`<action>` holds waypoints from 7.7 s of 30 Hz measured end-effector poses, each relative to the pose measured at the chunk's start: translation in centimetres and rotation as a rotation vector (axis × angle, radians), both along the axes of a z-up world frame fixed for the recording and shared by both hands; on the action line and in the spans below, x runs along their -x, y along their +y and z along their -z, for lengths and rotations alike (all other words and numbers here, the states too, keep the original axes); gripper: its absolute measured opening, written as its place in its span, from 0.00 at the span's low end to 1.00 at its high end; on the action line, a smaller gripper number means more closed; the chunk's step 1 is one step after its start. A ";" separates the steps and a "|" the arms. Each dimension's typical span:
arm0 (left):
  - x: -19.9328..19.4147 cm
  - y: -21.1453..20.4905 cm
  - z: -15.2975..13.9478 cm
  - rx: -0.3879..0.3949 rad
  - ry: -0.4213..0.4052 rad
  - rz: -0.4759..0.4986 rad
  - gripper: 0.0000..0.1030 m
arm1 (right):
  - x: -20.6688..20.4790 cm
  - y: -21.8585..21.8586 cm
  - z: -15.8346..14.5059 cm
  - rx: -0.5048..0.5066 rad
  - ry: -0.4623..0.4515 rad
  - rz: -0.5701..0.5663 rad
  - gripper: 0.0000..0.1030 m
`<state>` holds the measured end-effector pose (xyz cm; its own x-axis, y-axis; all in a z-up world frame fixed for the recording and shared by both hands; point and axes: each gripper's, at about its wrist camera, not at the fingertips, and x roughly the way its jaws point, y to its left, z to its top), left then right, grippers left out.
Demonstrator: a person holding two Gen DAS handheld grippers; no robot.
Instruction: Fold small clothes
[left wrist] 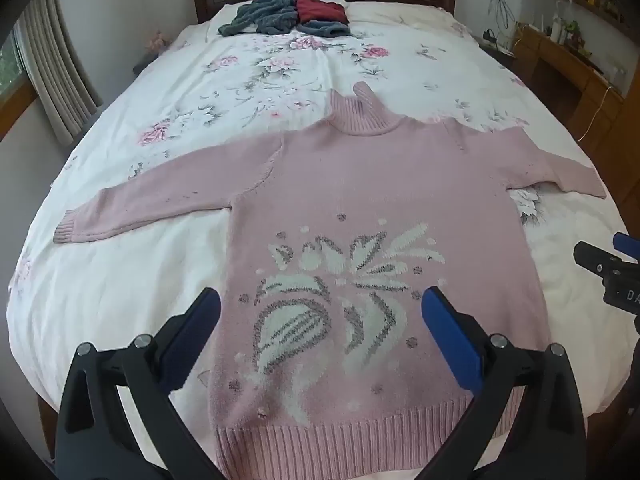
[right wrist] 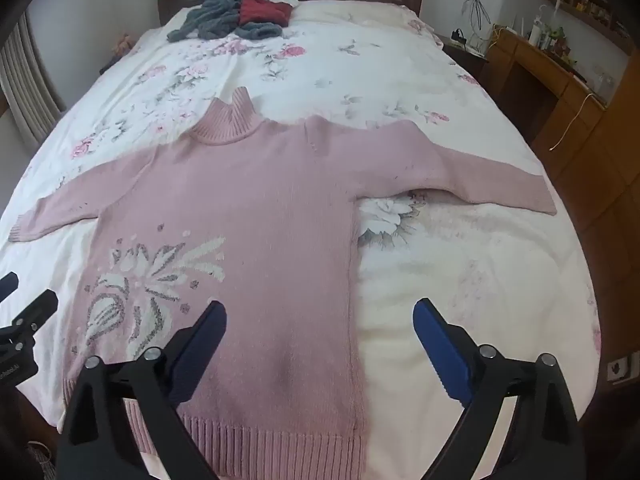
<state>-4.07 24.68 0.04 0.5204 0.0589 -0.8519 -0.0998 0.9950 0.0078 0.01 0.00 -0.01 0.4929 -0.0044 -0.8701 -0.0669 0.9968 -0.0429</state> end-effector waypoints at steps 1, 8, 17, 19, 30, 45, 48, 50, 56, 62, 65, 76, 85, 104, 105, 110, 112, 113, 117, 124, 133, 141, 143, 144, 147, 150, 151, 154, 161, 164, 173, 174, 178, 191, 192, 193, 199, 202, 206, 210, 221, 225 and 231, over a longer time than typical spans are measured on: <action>0.0 0.1 0.0 0.008 0.006 -0.001 0.97 | 0.0 0.0 0.0 -0.004 0.002 -0.002 0.92; -0.3 0.2 -0.2 -0.025 0.004 -0.002 0.97 | -0.4 -0.2 -0.6 -0.019 -0.003 -0.008 0.93; -0.4 0.3 0.1 -0.047 -0.001 -0.013 0.97 | -0.8 0.5 0.2 -0.011 0.003 -0.009 0.93; -0.3 0.3 0.1 -0.051 -0.005 -0.012 0.97 | -0.8 0.5 0.4 -0.009 0.004 -0.007 0.93; -0.1 0.3 -0.2 -0.063 -0.013 -0.012 0.97 | -0.8 0.5 0.7 -0.003 0.004 -0.008 0.93; 0.0 0.5 -0.4 -0.066 -0.017 -0.015 0.97 | -0.9 0.2 0.6 -0.005 0.008 -0.004 0.94; 0.0 0.4 -0.4 -0.068 -0.017 -0.014 0.97 | -0.9 0.2 0.6 -0.005 0.008 -0.003 0.94; 0.0 0.4 -0.4 -0.068 -0.016 -0.013 0.97 | -0.9 0.2 0.7 -0.003 0.009 -0.003 0.94; 0.0 0.4 -0.3 -0.068 -0.010 -0.011 0.97 | -0.9 0.2 0.9 -0.001 0.012 -0.001 0.94; 0.0 0.4 -0.4 -0.068 -0.012 -0.013 0.97 | -0.9 0.3 0.9 -0.001 0.010 -0.001 0.94; 0.0 0.3 -0.3 -0.068 -0.012 -0.013 0.97 | -0.9 0.4 0.9 -0.001 0.009 -0.002 0.94; -0.2 0.5 -0.1 -0.067 -0.008 -0.015 0.97 | -1.0 0.4 0.9 -0.001 0.009 0.000 0.94; -0.2 0.5 0.0 -0.065 -0.007 -0.013 0.97 | -1.0 0.3 0.8 -0.003 0.009 0.001 0.94; -4.2 -2.9 2.4 0.012 0.007 0.043 0.97 | -4.5 -6.8 1.3 -0.015 -0.029 0.081 0.94; -5.1 -3.8 2.5 0.013 0.001 0.060 0.97 | -5.5 -8.7 1.3 -0.033 -0.022 0.109 0.94; -11.1 -8.4 2.4 0.059 -0.027 0.093 0.97 | -11.7 -21.0 1.8 -0.066 0.024 0.282 0.94; -13.5 -10.4 2.4 0.066 -0.047 0.104 0.97 | -14.4 -26.0 2.6 -0.091 0.055 0.349 0.94; -14.8 -11.4 2.5 0.066 -0.052 0.108 0.97 | -15.7 -28.4 3.2 -0.112 0.071 0.381 0.94; -18.8 -14.9 3.1 0.073 -0.064 0.125 0.97 | -20.0 -36.2 6.5 -0.129 0.147 0.495 0.94; -22.3 -17.7 4.4 0.063 -0.060 0.139 0.97 | -24.3 -43.5 12.1 -0.187 0.231 0.571 0.86; -22.6 -16.6 6.0 0.044 -0.029 0.111 0.97 | -27.1 -45.9 13.7 -0.301 0.188 0.596 0.32; -21.8 -14.5 6.6 0.053 -0.013 0.081 0.97 | -25.0 -47.4 11.2 -0.293 0.095 0.632 0.09; -21.6 -14.1 6.9 0.050 -0.006 0.072 0.97 | -24.6 -47.4 11.6 -0.275 0.118 0.660 0.09; -21.5 -13.8 7.0 0.050 0.001 0.068 0.97 | -24.5 -47.5 12.1 -0.266 0.138 0.670 0.09; -21.2 -12.9 7.5 0.051 0.019 0.054 0.97 | -24.6 -46.9 12.3 -0.228 0.133 0.678 0.09; -20.8 -11.6 7.3 0.043 0.018 0.042 0.97 | -24.6 -45.1 10.7 -0.196 0.077 0.647 0.09; -20.6 -11.0 7.3 0.045 0.017 0.035 0.97 | -24.5 -44.3 9.8 -0.189 0.052 0.633 0.09; -20.1 -9.3 7.1 0.053 0.018 0.009 0.97 | -24.1 -41.8 7.2 -0.203 -0.020 0.566 0.09; -19.0 -6.0 7.2 0.081 0.014 -0.044 0.97 | -25.3 -30.5 3.9 -0.168 -0.086 0.313 0.09; -18.7 -4.9 7.4 0.091 0.032 -0.050 0.97 | -25.3 -24.4 3.9 -0.157 -0.085 0.197 0.09; -18.0 -1.1 7.8 0.172 0.084 -0.069 0.97 | -26.2 -8.4 4.9 -0.219 -0.051 -0.076 0.06; -17.9 -0.8 7.7 0.172 0.082 -0.071 0.97 | -26.1 -7.2 5.1 -0.222 -0.044 -0.098 0.06; -17.6 0.3 7.7 0.186 0.076 -0.079 0.97 | -26.0 -2.9 6.7 -0.258 0.001 -0.159 0.06; -18.6 0.3 8.2 0.244 0.093 -0.070 0.97 | -25.1 1.5 13.2 -0.214 0.148 -0.222 0.15; -18.9 0.0 8.2 0.249 0.095 -0.066 0.97 | -24.9 1.5 13.6 -0.225 0.167 -0.235 0.18; -19.2 -0.3 8.2 0.255 0.098 -0.060 0.97 | -24.7 1.4 13.8 -0.238 0.180 -0.241 0.27; -21.2 -3.2 9.2 0.373 0.155 0.004 0.97 | -21.3 -2.8 11.7 -0.390 0.170 -0.258 0.33; -22.6 -5.1 11.0 0.493 0.226 0.019 0.96 | -19.4 -6.5 10.4 -0.414 0.140 -0.198 0.33; -24.4 -7.8 13.4 0.589 0.306 0.033 0.93 | -17.0 -10.9 9.5 -0.412 0.111 -0.129 0.34; -26.2 -9.6 15.3 0.633 0.356 0.027 0.74 | -14.9 -14.1 9.3 -0.406 0.097 -0.065 0.34; -27.2 -10.3 13.9 0.687 0.252 0.017 0.06 | -13.6 -16.0 10.2 -0.369 0.088 -0.018 0.34; -25.9 -7.9 10.4 0.661 0.141 0.002 0.06 | -14.2 -16.3 9.9 -0.376 0.080 0.001 0.34; -24.3 -0.8 7.5 0.545 0.040 -0.063 0.06 | -15.9 -17.5 9.3 -0.425 0.080 0.055 0.40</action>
<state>20.27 23.85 -7.45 0.4967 -0.3663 -0.7869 -0.1694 0.8482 -0.5018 15.92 -17.51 -9.36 0.4328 0.3383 -0.8356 -0.0001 0.9270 0.3752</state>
